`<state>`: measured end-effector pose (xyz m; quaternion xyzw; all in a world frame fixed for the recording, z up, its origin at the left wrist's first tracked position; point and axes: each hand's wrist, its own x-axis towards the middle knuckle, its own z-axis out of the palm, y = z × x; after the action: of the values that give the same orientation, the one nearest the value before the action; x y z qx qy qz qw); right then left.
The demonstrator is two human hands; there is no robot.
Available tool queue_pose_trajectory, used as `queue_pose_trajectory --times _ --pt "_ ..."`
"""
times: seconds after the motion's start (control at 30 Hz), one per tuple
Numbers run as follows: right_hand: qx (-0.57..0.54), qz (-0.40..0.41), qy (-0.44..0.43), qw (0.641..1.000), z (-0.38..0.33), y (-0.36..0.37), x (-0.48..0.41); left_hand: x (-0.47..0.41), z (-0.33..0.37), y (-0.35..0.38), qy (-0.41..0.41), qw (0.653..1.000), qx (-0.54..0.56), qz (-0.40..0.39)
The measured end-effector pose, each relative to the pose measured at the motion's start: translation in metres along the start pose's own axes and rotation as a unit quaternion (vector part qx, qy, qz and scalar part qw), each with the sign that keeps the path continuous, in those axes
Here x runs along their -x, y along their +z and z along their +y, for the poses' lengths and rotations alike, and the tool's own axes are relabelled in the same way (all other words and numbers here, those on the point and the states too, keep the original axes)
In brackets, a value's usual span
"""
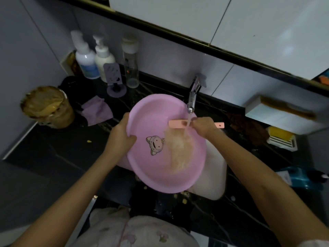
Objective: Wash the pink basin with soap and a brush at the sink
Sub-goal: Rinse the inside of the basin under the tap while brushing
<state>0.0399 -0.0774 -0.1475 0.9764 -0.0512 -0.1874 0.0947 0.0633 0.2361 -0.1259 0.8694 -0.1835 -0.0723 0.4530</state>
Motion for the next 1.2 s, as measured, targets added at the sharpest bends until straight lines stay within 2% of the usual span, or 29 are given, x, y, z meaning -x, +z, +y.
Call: queue_pose_trajectory --times 0.03,0.07,0.13,0.2,0.3,0.33,0.47,0.57,0.67,0.87,0.93,1.03,1.2 --pt "-0.059 0.005 0.005 0.998 -0.004 -0.004 -0.002 0.000 0.000 0.000 -0.003 1.000 -0.008 0.002" --pt "-0.166 0.023 0.024 0.986 -0.009 -0.009 -0.002 0.000 0.000 0.001 -0.005 1.000 -0.012 0.003" --pt "-0.238 0.075 0.025 0.968 -0.010 -0.019 -0.005 0.000 0.001 0.001 -0.008 1.000 -0.015 0.001" --pt "-0.221 0.038 0.047 0.973 -0.007 -0.017 -0.004 0.001 0.001 0.001 -0.007 1.000 -0.018 0.004" --pt "-0.042 -0.001 0.016 0.999 -0.003 -0.008 0.001 0.002 -0.001 0.002 -0.016 1.000 -0.020 0.002" --pt "-0.030 0.009 0.002 1.000 -0.003 -0.008 0.000 0.002 -0.001 0.002 -0.018 1.000 -0.021 0.002" --pt "-0.094 0.072 -0.029 0.993 -0.016 -0.029 -0.007 0.000 -0.003 0.002 -0.019 0.999 -0.026 0.008" --pt "-0.029 0.077 -0.063 0.995 -0.016 -0.025 -0.004 0.001 0.000 0.001 -0.009 1.000 -0.027 0.005" --pt "0.071 0.024 -0.032 0.997 -0.011 -0.005 0.010 0.001 -0.002 0.001 -0.010 1.000 -0.026 0.004" --pt "0.040 -0.117 0.030 0.992 -0.023 0.017 0.054 0.004 -0.007 0.005 -0.036 0.999 0.001 0.006" --pt "0.015 -0.180 0.035 0.983 -0.033 0.020 0.074 0.005 -0.006 0.006 -0.036 0.999 0.008 0.007" --pt "-0.080 -0.267 0.024 0.960 -0.057 0.023 0.106 0.006 -0.006 0.006 -0.040 0.999 0.022 0.004" --pt "-0.165 -0.286 -0.064 0.942 -0.103 0.011 0.132 0.005 -0.009 0.006 -0.039 0.999 0.016 0.004"
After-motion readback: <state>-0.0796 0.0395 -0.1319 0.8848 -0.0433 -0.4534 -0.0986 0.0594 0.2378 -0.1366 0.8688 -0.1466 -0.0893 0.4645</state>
